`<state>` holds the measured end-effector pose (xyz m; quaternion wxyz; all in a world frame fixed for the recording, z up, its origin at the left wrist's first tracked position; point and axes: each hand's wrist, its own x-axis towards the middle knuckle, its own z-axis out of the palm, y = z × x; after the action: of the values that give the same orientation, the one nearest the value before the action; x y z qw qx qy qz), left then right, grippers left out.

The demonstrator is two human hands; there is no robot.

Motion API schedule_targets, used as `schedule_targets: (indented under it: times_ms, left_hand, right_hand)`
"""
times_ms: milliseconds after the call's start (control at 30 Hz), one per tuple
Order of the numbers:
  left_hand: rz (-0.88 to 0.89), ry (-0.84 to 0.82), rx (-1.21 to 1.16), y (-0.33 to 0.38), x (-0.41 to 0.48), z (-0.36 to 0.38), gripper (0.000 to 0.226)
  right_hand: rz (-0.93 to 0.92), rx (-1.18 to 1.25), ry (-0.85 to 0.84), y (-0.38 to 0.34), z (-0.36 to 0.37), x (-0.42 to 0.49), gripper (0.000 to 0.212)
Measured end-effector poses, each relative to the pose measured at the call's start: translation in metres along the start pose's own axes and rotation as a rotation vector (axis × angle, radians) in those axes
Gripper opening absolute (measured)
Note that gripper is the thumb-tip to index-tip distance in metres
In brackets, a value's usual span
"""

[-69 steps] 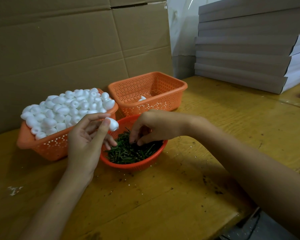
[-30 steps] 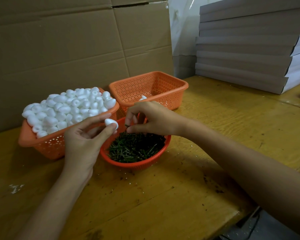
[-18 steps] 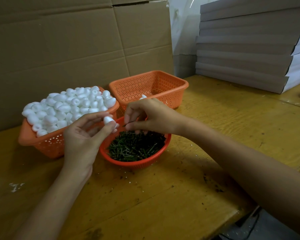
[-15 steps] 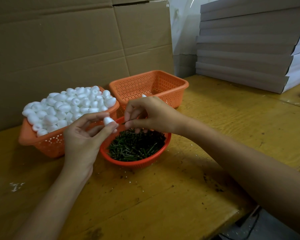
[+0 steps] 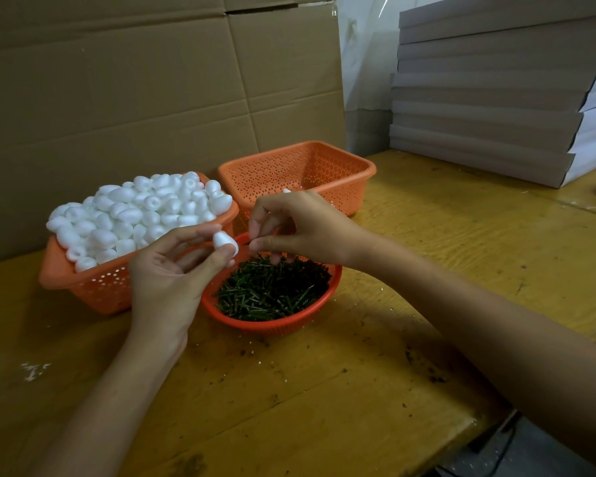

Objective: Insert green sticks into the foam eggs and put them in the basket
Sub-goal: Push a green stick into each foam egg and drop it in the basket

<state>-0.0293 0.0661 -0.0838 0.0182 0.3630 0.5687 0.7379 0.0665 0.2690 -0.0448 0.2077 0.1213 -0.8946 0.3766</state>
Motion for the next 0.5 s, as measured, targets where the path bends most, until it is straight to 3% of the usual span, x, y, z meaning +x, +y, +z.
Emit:
schedule_targets:
  times_ms: [500]
  left_hand:
    - [0.002, 0.014, 0.006, 0.0012, -0.0009, 0.0008, 0.026]
  right_hand:
    - [-0.014, -0.148, -0.027, 0.0005, -0.0011, 0.0003, 0.014]
